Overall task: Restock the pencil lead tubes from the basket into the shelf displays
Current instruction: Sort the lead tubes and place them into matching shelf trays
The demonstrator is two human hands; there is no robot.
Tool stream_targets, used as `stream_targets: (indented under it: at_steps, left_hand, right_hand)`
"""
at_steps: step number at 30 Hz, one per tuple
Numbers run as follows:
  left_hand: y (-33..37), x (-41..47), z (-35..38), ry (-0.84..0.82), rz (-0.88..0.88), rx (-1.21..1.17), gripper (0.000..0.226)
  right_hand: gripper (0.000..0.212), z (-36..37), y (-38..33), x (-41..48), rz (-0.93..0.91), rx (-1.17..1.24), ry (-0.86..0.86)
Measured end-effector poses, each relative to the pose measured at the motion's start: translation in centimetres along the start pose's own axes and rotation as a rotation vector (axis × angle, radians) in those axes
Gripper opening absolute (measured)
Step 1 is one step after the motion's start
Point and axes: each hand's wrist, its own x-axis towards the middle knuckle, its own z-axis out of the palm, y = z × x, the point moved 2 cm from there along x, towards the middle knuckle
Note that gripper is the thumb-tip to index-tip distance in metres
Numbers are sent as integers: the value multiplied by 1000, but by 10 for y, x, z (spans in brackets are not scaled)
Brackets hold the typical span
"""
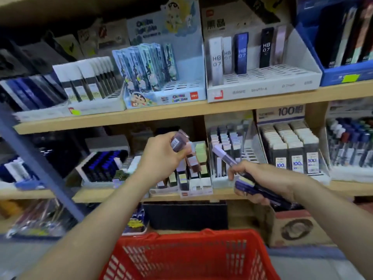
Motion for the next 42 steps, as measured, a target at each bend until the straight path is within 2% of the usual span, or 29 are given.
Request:
stream_targets:
  at_steps: [2,8,13,16,26,28,31,35,38,42]
  left_hand:
    - [-5,-2,11,-15,22,72,15]
    - [-21,-2,31,-65,24,77,14]
    - [-27,8,26,-68,1,41,11]
    - [-28,11,25,-148,-16,17,19]
    - [-37,13,29,-218,-68,46,17]
    - [-37,9,37,-200,-36,98,17]
    - [-34,7,46,-138,67,307,26]
    - [-30,6,50,-90,83,409,33]
    - [-32,8,49,-79,90,404,37]
    - [-37,14,44,-82,50,266,34]
  right_hand:
    - [24,8,4,8,-31,62,26]
    - [40,14,8,20,-108,168,37]
    - [38,15,8,26,-122,234,-3]
    - [43,16,8,28,-105,283,-23]
    - [37,23,9,31,-139,269,-62]
    - [37,24,10,32,-145,272,-60]
    - [38,26,12,34,-138,278,-70]
    - [39,30,12,35,-91,365,-121]
    - [43,32,12,36,-64,433,-146]
    - [45,33,16,39,-40,510,-162]
